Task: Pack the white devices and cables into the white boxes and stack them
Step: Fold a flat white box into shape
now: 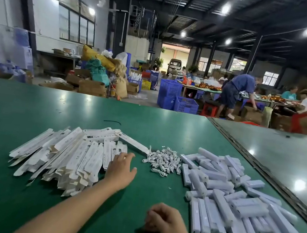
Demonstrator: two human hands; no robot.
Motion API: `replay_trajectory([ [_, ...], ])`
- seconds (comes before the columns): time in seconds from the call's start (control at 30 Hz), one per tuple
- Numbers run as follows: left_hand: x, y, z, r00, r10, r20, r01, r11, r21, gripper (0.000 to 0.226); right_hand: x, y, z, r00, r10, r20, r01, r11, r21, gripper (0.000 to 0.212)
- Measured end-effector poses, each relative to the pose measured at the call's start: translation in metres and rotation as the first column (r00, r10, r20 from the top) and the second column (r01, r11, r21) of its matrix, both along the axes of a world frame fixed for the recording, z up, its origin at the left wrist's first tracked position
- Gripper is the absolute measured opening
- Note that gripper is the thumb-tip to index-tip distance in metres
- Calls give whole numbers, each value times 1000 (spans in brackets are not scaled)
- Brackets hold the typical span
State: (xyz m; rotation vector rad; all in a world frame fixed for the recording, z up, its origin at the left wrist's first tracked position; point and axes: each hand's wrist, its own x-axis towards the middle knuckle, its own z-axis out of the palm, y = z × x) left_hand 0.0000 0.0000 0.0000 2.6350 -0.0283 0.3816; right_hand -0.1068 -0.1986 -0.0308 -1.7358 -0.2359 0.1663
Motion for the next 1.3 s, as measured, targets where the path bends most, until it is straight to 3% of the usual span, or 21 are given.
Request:
replay_trajectory([
  [0.1,14,11,-14,989,15,-147,13,982,188,66,13,7,-3,998,-19,52,20,999,-30,19],
  [0.17,19,16,-23,973,12,-229,38,976,214,69,22,13,-2,998,-20,66,26,995,-97,17],
  [0.27,23,15,-36,972,23,-235,28,977,212,59,32,16,-2,999,-21,38,26,990,-138,12],
  [0.4,25,15,-44,992,5,-127,0,999,37,45,49,21,-1,999,-36,15,38,991,-127,12],
  [0.57,23,21,-41,1000,11,-25,-16,983,-183,54,71,34,-2,1000,-26,8,27,988,-151,11],
  [0.67,16,24,-33,979,198,-50,-204,967,-154,69,81,41,-2,1000,12,-16,-14,990,-144,9],
  [0.73,10,22,-21,956,279,87,-240,921,-308,57,86,42,-1,998,48,-46,-53,993,-107,8],
  [0.77,6,18,-16,943,294,155,-192,863,-467,47,88,42,-1,996,64,-58,-67,997,-49,8],
  [0.8,3,14,-9,944,288,162,-117,750,-651,37,89,42,0,996,66,-66,-64,997,37,11],
  [0.87,-6,3,3,994,103,30,-4,311,-950,28,89,40,3,996,39,-86,-17,971,239,22],
  [0.9,-12,-3,5,999,-34,-26,-22,107,-994,27,89,38,4,995,30,-100,6,941,338,28],
  [0.93,-18,-8,6,988,-148,-54,-57,-14,-998,27,89,36,5,993,32,-114,20,904,426,33],
  [1.07,-31,-18,-6,935,-347,-69,-131,-157,-979,36,94,25,7,987,82,-135,24,769,638,40],
  [1.17,-35,-20,-9,897,-438,-62,-179,-232,-956,43,94,21,5,987,52,-153,72,708,703,43],
  [1.3,-37,-19,-13,863,-497,-97,-223,-202,-954,42,98,16,4,993,-28,-113,99,719,688,44],
])
